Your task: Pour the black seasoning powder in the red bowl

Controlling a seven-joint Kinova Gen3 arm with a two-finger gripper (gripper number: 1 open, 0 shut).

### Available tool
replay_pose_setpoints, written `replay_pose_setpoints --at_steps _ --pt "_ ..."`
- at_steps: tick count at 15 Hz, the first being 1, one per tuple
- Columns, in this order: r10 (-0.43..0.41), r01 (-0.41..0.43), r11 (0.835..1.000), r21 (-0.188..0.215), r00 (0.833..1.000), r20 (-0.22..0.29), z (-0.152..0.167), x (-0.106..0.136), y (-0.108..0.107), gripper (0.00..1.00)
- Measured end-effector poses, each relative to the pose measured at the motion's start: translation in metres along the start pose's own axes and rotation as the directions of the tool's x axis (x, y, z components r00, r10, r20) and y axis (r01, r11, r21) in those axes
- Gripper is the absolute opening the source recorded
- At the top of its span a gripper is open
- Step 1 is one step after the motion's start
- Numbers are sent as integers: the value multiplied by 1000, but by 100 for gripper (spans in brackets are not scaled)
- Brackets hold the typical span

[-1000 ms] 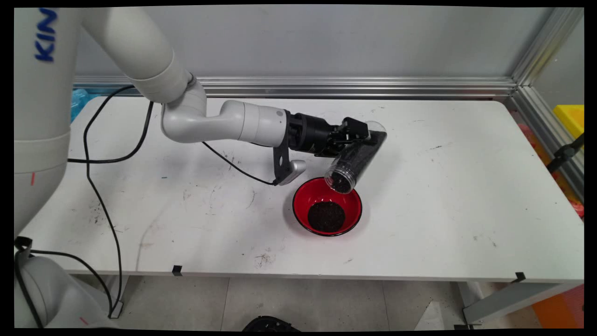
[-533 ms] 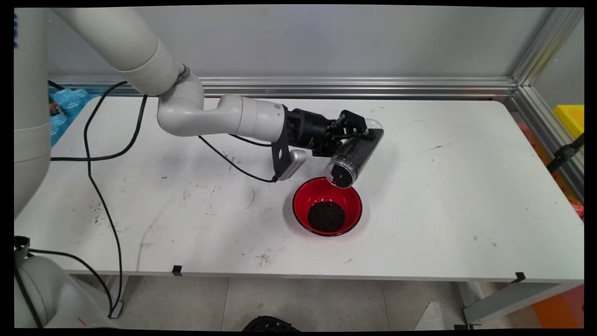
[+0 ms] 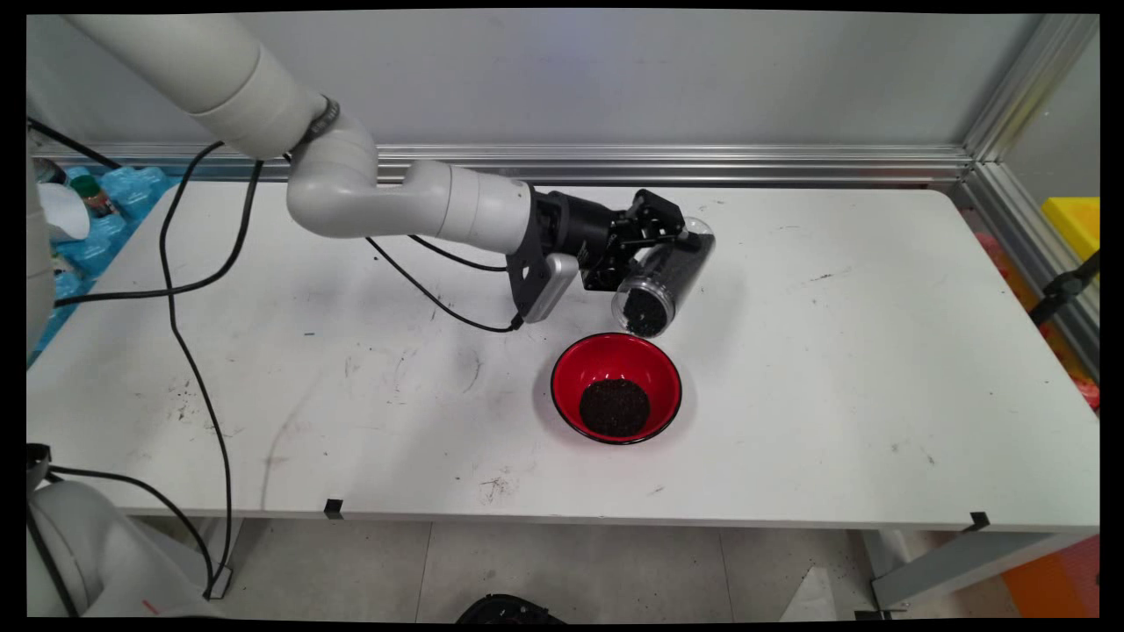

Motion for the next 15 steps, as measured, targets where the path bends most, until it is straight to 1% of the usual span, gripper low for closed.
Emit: replay_pose_setpoints --at_steps 4,8,11,13,15 --pt "-68 68 998 -16 998 -2 -6 -6 -6 0" --pt "-148 147 988 -43 989 -12 -14 -11 -10 0" --pt "-215 214 975 -60 976 -18 -19 -15 -15 0" --pt "-262 260 963 -70 965 -21 -22 -18 -19 0" --pt "-294 291 954 -76 956 -22 -24 -20 -21 0"
